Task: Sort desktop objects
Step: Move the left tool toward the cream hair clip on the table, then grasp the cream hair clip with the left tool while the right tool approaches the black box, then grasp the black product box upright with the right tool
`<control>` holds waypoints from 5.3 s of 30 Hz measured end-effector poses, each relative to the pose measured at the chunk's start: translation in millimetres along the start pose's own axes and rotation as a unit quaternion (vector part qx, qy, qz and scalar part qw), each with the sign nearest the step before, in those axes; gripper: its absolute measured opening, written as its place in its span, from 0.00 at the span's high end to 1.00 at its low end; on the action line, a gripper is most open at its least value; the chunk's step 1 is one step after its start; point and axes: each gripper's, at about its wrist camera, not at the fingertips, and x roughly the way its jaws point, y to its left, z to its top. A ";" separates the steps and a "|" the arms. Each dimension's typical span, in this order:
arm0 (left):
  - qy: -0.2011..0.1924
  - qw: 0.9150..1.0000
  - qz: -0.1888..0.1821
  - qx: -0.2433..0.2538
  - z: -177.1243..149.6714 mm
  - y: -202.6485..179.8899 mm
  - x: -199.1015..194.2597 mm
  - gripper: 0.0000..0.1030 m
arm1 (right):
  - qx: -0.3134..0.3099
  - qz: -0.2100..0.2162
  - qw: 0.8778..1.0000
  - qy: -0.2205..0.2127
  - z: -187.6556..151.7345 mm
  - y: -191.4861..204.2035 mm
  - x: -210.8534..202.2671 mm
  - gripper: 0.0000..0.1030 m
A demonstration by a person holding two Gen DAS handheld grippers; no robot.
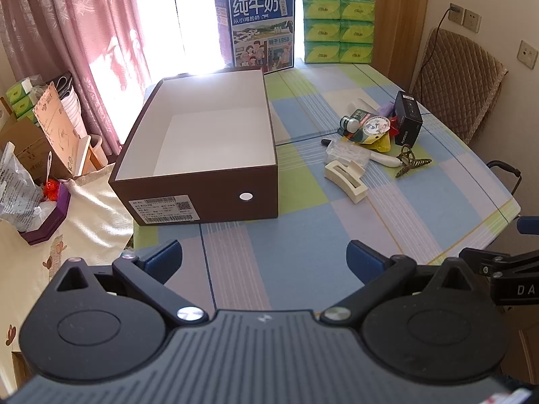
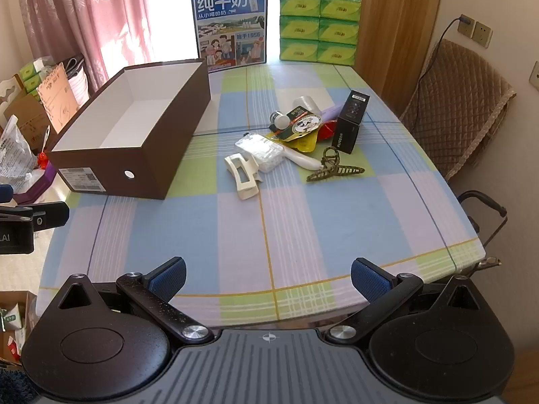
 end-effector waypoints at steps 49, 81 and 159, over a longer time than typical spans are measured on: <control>0.032 0.999 -0.028 0.003 51.5 -54.7 70.7 0.01 | -0.003 0.077 0.997 0.028 56.2 -61.5 63.1 0.02; 0.051 0.998 -0.016 -0.031 92.7 -132.7 164.8 0.07 | -0.064 0.098 0.993 -0.017 105.4 -158.6 132.1 0.02; 0.134 0.981 0.090 -0.111 105.9 -132.5 321.3 0.58 | -0.099 0.065 0.992 0.046 236.3 -220.9 328.5 0.50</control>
